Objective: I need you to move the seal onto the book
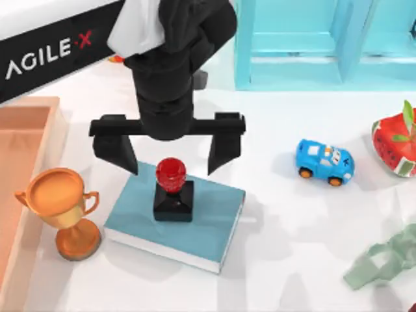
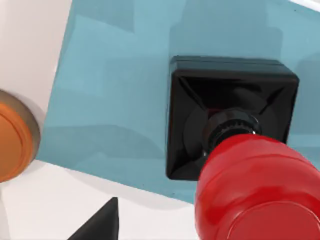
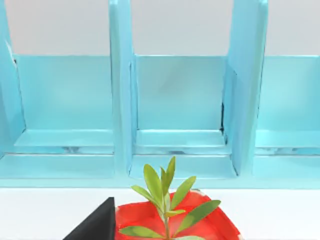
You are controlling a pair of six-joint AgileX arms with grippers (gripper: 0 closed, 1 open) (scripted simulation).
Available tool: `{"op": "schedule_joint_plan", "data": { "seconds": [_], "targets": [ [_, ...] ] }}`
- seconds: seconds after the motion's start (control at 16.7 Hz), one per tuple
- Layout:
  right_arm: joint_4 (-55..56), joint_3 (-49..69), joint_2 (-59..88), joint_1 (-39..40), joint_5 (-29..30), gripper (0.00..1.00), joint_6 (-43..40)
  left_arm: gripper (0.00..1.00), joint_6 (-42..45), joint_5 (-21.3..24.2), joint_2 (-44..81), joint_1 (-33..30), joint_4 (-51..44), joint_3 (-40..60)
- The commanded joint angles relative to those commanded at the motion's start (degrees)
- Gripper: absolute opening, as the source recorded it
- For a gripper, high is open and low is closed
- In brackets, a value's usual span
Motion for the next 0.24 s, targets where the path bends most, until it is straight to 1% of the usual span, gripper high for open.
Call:
{"op": "schedule_joint_plan", "data": {
  "seconds": [0.24],
  "targets": [
    [0.0,0.0,0.0,0.0,0.0,1.0,0.0,1.0,0.0,0.0,-0.2,0.0,-3.5,3.4]
  ]
}}
